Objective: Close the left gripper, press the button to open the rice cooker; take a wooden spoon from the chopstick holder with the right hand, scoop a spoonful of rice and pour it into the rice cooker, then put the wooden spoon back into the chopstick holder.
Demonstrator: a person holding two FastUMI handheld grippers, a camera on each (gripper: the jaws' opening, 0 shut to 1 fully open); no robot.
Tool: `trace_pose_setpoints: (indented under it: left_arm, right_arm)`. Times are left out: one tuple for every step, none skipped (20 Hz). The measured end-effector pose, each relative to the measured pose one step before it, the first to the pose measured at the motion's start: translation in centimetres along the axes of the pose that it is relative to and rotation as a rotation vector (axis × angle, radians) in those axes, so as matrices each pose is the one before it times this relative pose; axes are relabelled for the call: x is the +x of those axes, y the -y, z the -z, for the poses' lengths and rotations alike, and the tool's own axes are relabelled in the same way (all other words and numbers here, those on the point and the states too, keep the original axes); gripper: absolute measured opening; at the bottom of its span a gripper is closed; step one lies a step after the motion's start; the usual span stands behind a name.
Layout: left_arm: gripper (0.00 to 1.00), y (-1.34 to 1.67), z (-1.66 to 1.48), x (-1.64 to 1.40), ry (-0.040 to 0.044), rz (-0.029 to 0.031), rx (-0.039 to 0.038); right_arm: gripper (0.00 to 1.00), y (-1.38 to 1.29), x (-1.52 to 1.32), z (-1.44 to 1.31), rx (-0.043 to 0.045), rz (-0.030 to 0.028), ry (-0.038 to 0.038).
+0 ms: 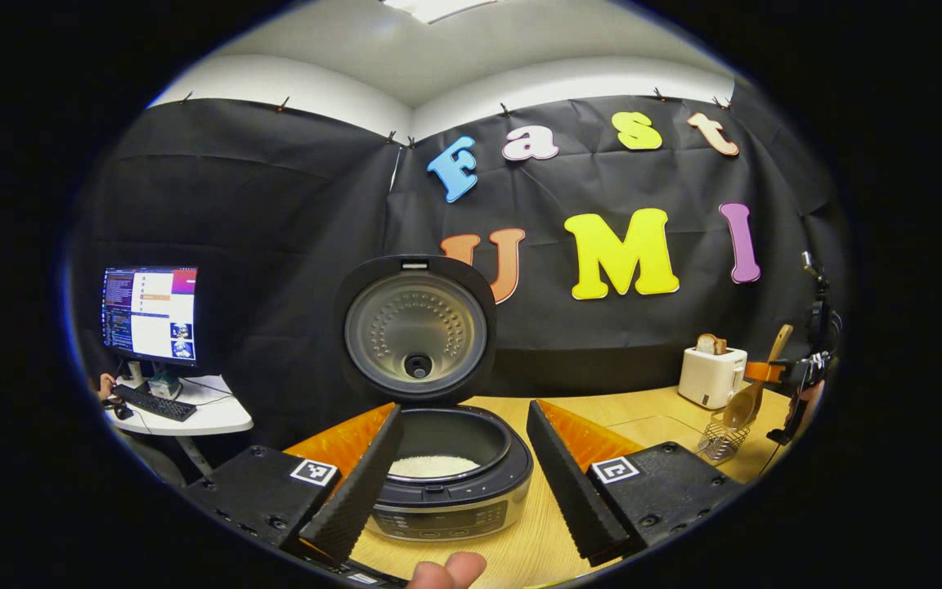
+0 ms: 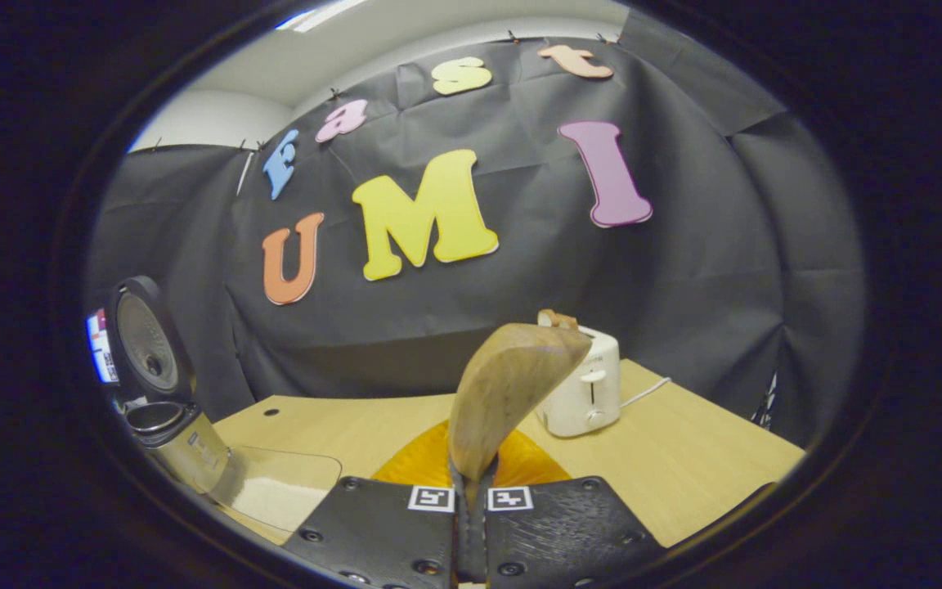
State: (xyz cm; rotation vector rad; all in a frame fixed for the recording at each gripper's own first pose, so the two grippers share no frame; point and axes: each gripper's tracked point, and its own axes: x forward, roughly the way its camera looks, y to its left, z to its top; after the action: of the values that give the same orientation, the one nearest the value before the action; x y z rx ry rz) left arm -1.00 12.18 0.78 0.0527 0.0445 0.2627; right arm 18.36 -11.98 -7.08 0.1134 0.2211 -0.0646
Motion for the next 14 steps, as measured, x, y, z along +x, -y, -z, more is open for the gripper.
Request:
trace_pose_setpoints:
  left_arm:
    - [0.96, 0.033, 0.296, -0.015, 0.00068, 0.00812, -0.01149]
    - [0.97, 0.522, 0.364, 0.095, -0.00849, 0.0266, -0.01147]
    - [0.97, 0.353, 0.422, -0.023, -0.00814, 0.02544, -0.00064]
    - [0.97, 0.011, 0.058, -0.018, -0.00015, 0.00841, 0.00834]
    - [0.97, -0.324, -0.155, -0.105, 0.00427, -0.00105, 0.01196]
    - [0.97, -0.394, -0.133, -0.05, 0.00602, -0.00357, 0.01067]
    - [0.97, -0.302, -0.293, -0.136, 0.01236, -0.00547, 0.00579]
    - [0.96, -0.468, -0.136, -0.18, -0.00161, -0.00426, 0.00635]
    - [0.97, -0.529, -0.139, -0.25, 0.00568, -0.00727, 0.00374]
    - [0.97, -0.685, -0.36, -0.04, 0.00957, -0.0125, -0.00078]
    - [0.96, -0.481, -0.152, -0.141, 0.00204, -0.00971, 0.00211]
    - [0.96, -0.484, -0.189, -0.171, 0.00297, -0.00721, 0.0001]
    - [0.96, -0.458, -0.074, -0.032, 0.00079, -0.00728, -0.00251]
    - [0.96, -0.351, -0.041, -0.066, -0.00098, -0.00345, -0.00124]
  right_arm:
    - [0.0, -0.565, -0.245, -0.64, -0.01701, -0.00225, 0.01014]
    - [0.0, -0.937, -0.368, -0.965, -0.01286, -0.01155, 0.01225]
    - [0.0, -1.181, -0.32, -0.836, -0.0112, -0.0167, 0.01363]
    - [0.0, -1.505, -0.267, -0.972, -0.00985, -0.02486, 0.01473]
    - [0.0, -1.825, -0.157, -0.781, -0.00884, -0.03116, 0.01194]
    - [0.0, -2.031, -0.048, -0.677, -0.00654, -0.0374, 0.00613]
    - [0.0, -2.24, -0.039, -0.243, -0.0084, -0.04231, -0.00069]
    - [0.0, -2.292, 0.306, -0.147, -0.0139, -0.0419, -0.00728]
    - [0.0, -2.075, 0.443, 0.356, -0.01718, -0.03729, -0.01492]
    - [0.0, -1.897, 0.603, 0.631, -0.01477, -0.03281, -0.02241]
    - [0.0, -1.838, 0.617, 0.998, -0.0181, -0.02819, -0.02806]
    - [0.0, -1.403, 0.709, 1.223, -0.02589, -0.01634, -0.03099]
    - [0.0, -0.817, 0.754, 1.495, -0.03037, -0.00184, -0.03841]
    - [0.0, -0.677, 0.62, 1.635, -0.0323, -0.00027, -0.03835]
